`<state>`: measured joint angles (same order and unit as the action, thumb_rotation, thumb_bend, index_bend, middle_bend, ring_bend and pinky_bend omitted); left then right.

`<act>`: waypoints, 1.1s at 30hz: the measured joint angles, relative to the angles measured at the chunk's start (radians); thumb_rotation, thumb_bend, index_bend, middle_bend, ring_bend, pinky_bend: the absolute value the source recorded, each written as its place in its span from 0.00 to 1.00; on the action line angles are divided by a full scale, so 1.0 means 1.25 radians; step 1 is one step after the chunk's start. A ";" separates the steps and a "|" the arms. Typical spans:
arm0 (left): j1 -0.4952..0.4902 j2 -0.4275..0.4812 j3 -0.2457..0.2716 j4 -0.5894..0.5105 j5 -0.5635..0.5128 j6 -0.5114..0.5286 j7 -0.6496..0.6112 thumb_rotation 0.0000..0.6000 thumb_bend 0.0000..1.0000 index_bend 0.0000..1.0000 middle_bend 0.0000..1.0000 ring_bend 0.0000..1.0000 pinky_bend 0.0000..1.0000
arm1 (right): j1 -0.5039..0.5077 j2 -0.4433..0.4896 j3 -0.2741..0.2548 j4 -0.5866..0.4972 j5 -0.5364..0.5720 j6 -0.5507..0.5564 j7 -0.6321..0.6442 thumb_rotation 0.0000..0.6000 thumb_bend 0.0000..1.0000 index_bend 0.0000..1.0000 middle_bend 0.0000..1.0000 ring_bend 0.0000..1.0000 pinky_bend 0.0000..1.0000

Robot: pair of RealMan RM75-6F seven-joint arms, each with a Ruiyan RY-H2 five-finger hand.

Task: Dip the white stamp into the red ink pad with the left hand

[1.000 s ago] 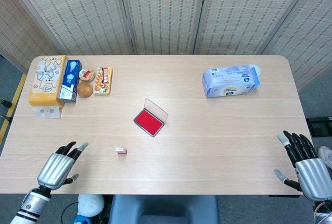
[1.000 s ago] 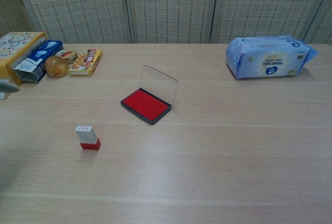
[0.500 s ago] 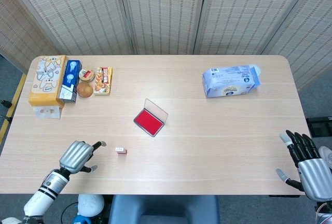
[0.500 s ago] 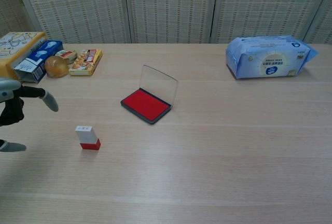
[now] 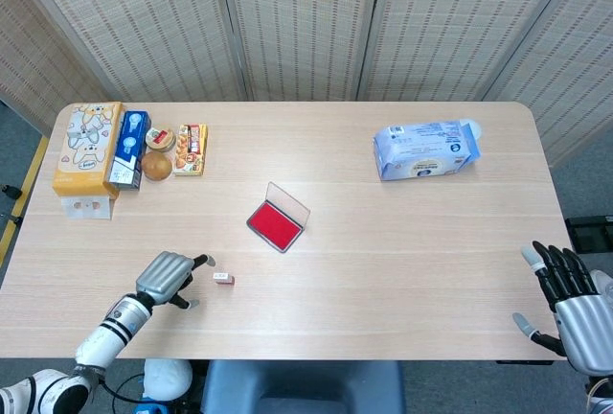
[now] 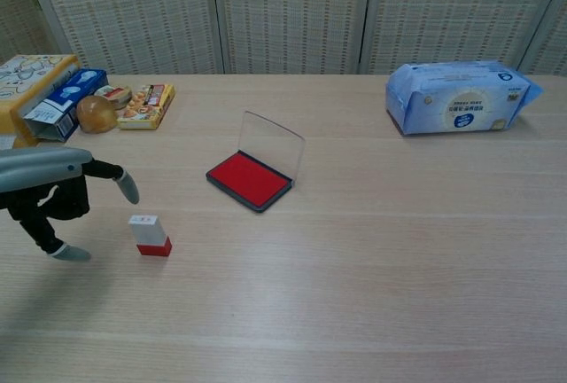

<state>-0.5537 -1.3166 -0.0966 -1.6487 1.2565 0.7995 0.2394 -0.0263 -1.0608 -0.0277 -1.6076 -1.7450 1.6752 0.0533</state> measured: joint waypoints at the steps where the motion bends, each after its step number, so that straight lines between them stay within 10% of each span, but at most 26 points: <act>1: -0.006 -0.003 -0.001 0.001 -0.014 -0.004 0.010 1.00 0.22 0.31 1.00 0.85 0.77 | -0.001 0.000 0.000 0.000 -0.001 0.002 0.001 1.00 0.22 0.00 0.00 0.00 0.00; 33: -0.070 -0.017 0.065 -0.025 -0.194 0.007 0.119 0.98 0.22 0.33 1.00 0.86 0.77 | -0.023 -0.002 0.003 0.017 -0.019 0.055 0.024 1.00 0.22 0.00 0.00 0.00 0.00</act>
<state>-0.6416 -1.3383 -0.0151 -1.6804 1.0141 0.8077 0.3877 -0.0548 -1.0630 -0.0245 -1.5866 -1.7690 1.7437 0.0829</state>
